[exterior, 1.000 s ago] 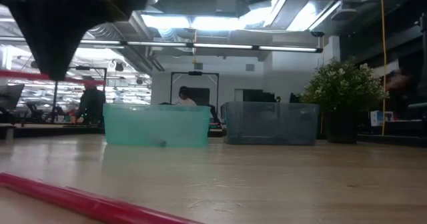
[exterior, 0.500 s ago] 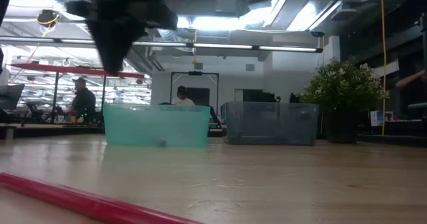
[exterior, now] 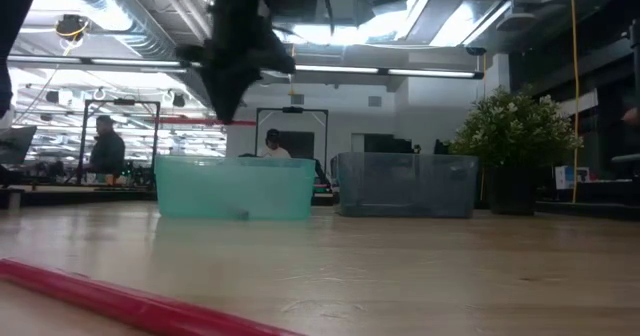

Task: Sort pens & pencils
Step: Put the orange pencil into the green bin

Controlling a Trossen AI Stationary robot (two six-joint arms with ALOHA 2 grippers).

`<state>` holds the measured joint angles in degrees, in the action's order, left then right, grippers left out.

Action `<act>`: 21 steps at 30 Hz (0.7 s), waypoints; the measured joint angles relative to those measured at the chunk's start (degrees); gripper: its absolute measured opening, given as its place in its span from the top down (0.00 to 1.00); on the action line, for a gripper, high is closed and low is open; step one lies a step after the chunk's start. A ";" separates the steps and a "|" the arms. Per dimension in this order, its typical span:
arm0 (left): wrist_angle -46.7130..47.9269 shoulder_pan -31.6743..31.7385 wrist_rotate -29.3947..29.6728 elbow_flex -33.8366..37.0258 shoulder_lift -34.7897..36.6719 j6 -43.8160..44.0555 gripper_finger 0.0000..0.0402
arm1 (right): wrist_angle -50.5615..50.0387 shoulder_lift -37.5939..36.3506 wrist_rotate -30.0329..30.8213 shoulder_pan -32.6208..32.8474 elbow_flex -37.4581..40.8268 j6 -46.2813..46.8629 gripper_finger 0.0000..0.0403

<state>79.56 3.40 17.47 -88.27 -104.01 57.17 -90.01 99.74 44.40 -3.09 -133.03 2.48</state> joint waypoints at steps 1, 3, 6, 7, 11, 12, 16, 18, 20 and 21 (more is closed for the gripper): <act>-1.38 1.45 -0.09 0.00 0.00 -1.97 0.97 | 0.02 0.00 0.03 0.00 0.00 0.00 0.81; -5.05 4.59 -1.10 0.00 0.00 -5.98 0.97 | 0.02 0.00 0.02 0.01 0.00 -0.21 0.81; -9.51 9.20 -2.82 0.00 0.00 -11.22 0.97 | 0.00 0.00 0.09 0.00 0.00 -1.17 0.81; -10.54 10.67 -3.61 0.00 0.00 -12.66 0.97 | 0.00 0.00 0.11 0.00 0.00 -1.39 0.81; -14.23 15.85 -7.45 0.00 -0.42 -16.61 0.97 | 0.00 0.00 0.15 0.00 0.00 -1.50 0.81; -14.37 16.94 -8.34 0.02 -0.54 -17.08 0.97 | 0.00 0.00 0.15 0.00 0.00 -1.51 0.81; -15.61 18.78 -10.43 -0.06 -1.53 -17.52 0.97 | 0.00 0.00 0.15 0.02 0.00 -1.58 0.81; -16.07 18.44 -11.36 0.02 -2.57 -18.50 0.97 | 0.00 0.00 0.15 0.00 0.00 -1.82 0.81; -17.82 18.01 -12.35 0.02 -3.60 -18.93 0.97 | 0.00 0.00 0.15 0.01 0.00 -1.96 0.81; -17.94 17.86 -12.48 0.02 -4.24 -19.19 0.97 | 0.00 0.00 0.14 0.01 0.00 -1.96 0.81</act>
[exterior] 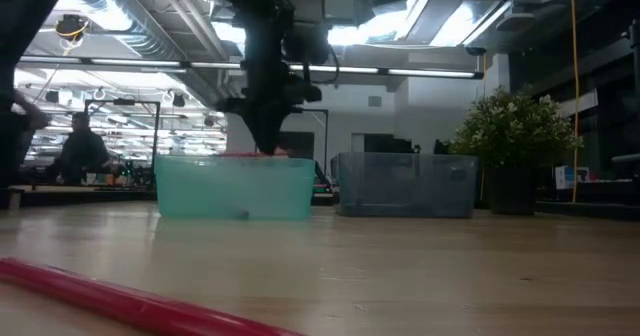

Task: Sort pens & pencils
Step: Put the orange pencil into the green bin, then put the red pencil into the green bin

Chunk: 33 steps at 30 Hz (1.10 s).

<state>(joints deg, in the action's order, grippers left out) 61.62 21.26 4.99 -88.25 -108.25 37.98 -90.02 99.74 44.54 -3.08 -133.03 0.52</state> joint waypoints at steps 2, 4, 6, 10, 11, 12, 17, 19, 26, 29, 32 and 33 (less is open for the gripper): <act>-0.94 -0.01 -0.66 0.00 -1.51 -0.18 0.97 | 0.01 0.00 0.00 -0.01 0.00 0.31 0.81; -1.05 0.05 -1.50 0.00 -3.08 -0.39 0.97 | 0.00 0.00 -0.09 -0.01 0.00 0.30 0.81; -2.15 0.07 -2.64 0.00 -4.47 -0.88 0.97 | 0.00 0.00 -0.09 -0.01 0.00 0.32 0.81; -3.50 0.19 -3.23 0.00 -6.65 -1.26 0.97 | -0.01 0.00 -0.60 0.01 0.00 0.45 0.81; -3.71 0.26 -3.21 0.00 -6.80 -1.29 0.97 | -0.01 0.00 -0.61 0.01 0.00 0.45 0.81; -3.63 0.28 -3.19 0.00 -6.89 -1.45 0.97 | 0.00 0.00 -0.64 0.01 0.00 0.45 0.81; -5.04 0.27 -3.02 0.00 -7.41 -3.79 0.95 | 0.00 0.00 -0.64 -0.01 0.00 0.45 0.81; -5.60 0.24 -3.04 -0.02 -7.41 -4.05 0.93 | 0.00 0.00 -0.64 0.00 0.00 0.45 0.81; -5.35 0.33 -3.00 -0.02 -7.41 -5.17 0.80 | 0.00 0.00 -0.64 0.00 0.00 0.45 0.81; -5.33 0.52 -2.63 -0.02 -7.41 -5.77 0.77 | 0.00 0.00 -0.65 0.00 0.00 0.47 0.81; -4.95 1.27 -2.22 -0.02 -7.19 -8.32 0.75 | 0.00 0.00 -0.65 0.00 0.00 0.47 0.81; -4.32 1.60 -2.12 0.00 -6.77 -9.03 0.76 | 0.00 0.00 -0.64 -0.01 0.00 0.47 0.81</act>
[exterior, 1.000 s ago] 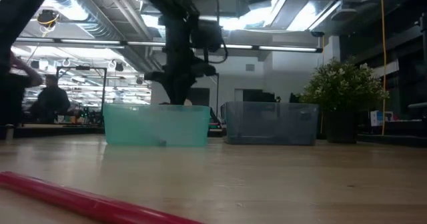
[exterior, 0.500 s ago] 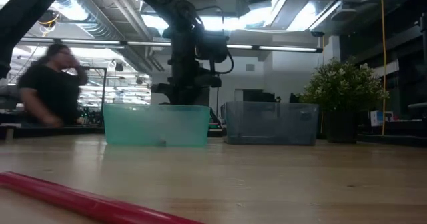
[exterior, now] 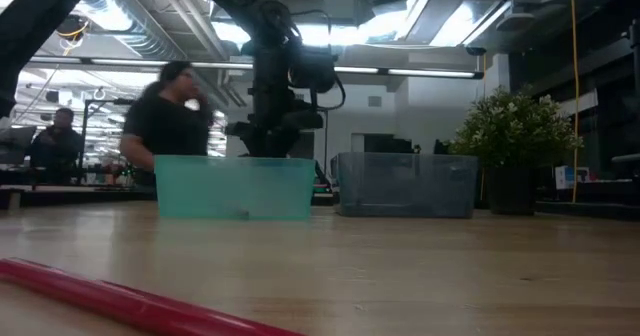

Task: Sort pens & pencils
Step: Put the red pencil into the green bin

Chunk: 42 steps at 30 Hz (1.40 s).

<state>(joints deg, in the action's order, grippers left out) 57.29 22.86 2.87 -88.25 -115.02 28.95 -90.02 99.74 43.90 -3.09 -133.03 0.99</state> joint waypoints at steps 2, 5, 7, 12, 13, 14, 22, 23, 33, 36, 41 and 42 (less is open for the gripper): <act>0.92 0.52 0.40 0.00 1.47 -0.64 0.76 | 0.00 0.00 0.00 0.00 0.00 0.00 0.81; 2.87 0.86 1.97 0.00 4.32 -1.05 0.76 | 0.00 0.00 0.01 0.01 0.00 -0.02 0.81; 4.10 0.64 3.26 0.00 7.03 -1.05 0.75 | 0.00 0.00 0.02 0.01 0.00 -0.16 0.81; 6.72 -2.75 3.85 -0.02 14.11 -1.12 0.75 | 0.00 0.00 1.51 0.02 0.00 -0.50 0.81; 7.68 -4.09 4.00 -0.02 15.34 -1.46 0.75 | 0.00 0.00 2.44 0.02 0.00 -0.99 0.81; 8.69 -5.82 4.75 -0.04 16.51 -1.65 0.75 | 0.00 0.00 3.51 0.01 0.00 -1.30 0.81; 16.40 -25.27 7.56 -0.04 20.26 0.51 0.76 | 0.01 0.00 10.35 0.00 0.00 -1.56 0.81; 16.72 -28.26 8.07 -0.02 20.21 0.53 0.76 | 0.01 0.00 10.45 0.00 0.00 -1.54 0.81; -2.68 -53.06 8.45 6.41 18.98 6.30 0.77 | 1.63 0.00 10.48 -0.18 0.00 0.36 0.81; -5.56 -56.48 7.90 6.50 15.95 5.25 0.77 | 4.25 0.00 9.63 -0.18 0.00 1.86 0.81; -5.19 -58.43 3.63 5.88 9.17 4.28 0.77 | 7.93 0.00 5.29 -0.18 -0.02 3.00 0.81; -5.48 -58.52 2.98 5.45 7.91 3.36 0.77 | 8.54 0.00 4.59 -0.18 -0.02 3.01 0.81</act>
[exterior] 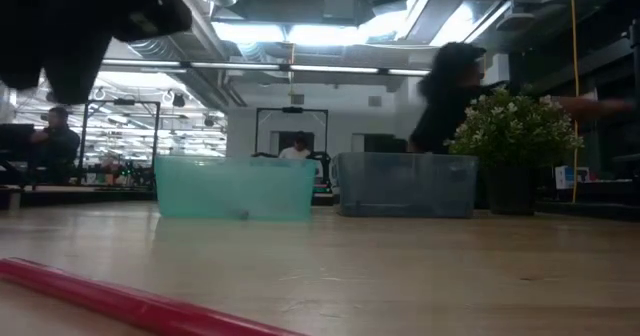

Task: Sort pens & pencils
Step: Put the red pencil into the green bin

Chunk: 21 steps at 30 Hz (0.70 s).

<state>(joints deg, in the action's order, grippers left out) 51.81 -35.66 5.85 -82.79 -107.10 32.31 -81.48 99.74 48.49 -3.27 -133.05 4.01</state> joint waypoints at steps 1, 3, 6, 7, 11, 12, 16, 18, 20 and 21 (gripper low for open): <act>-0.14 -0.02 -0.40 -0.30 -1.03 -1.15 0.77 | 0.25 0.00 -0.53 0.01 0.01 0.04 0.81; 0.24 0.02 -0.50 -1.09 -2.50 -2.86 0.77 | 0.39 0.00 -0.57 0.00 0.01 0.23 0.81; -0.51 0.18 -0.55 -1.78 -3.30 -4.73 0.77 | 0.38 0.00 -0.57 0.00 0.00 0.32 0.81; -1.22 0.25 -0.68 -1.78 -3.58 -4.89 0.77 | 0.38 0.00 -0.57 0.00 0.00 0.33 0.81; -5.68 0.51 -3.41 -1.78 -5.11 -7.36 0.77 | 0.38 0.00 -0.57 0.00 0.00 0.29 0.81; -6.78 0.51 -3.94 -1.83 -5.47 -7.78 0.77 | 0.38 0.00 -0.57 0.00 0.00 0.28 0.81; -6.86 0.82 -5.27 -1.83 -7.07 -8.44 0.77 | 0.36 0.00 -0.57 0.00 0.00 0.26 0.81; -7.35 0.95 -5.91 -1.80 -7.62 -8.44 0.77 | 0.34 0.00 -0.59 0.00 0.00 0.18 0.81; -9.77 1.39 -7.28 -1.80 -8.16 -8.84 0.77 | 0.34 0.00 -0.57 0.00 0.00 0.22 0.81; -9.55 1.46 -7.36 -1.80 -8.20 -8.91 0.77 | 0.34 0.00 -0.58 0.00 0.01 0.20 0.81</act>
<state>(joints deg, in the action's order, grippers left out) 42.26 -34.21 -1.51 -84.60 -115.31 23.40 -81.14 99.74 47.91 -3.27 -133.05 4.21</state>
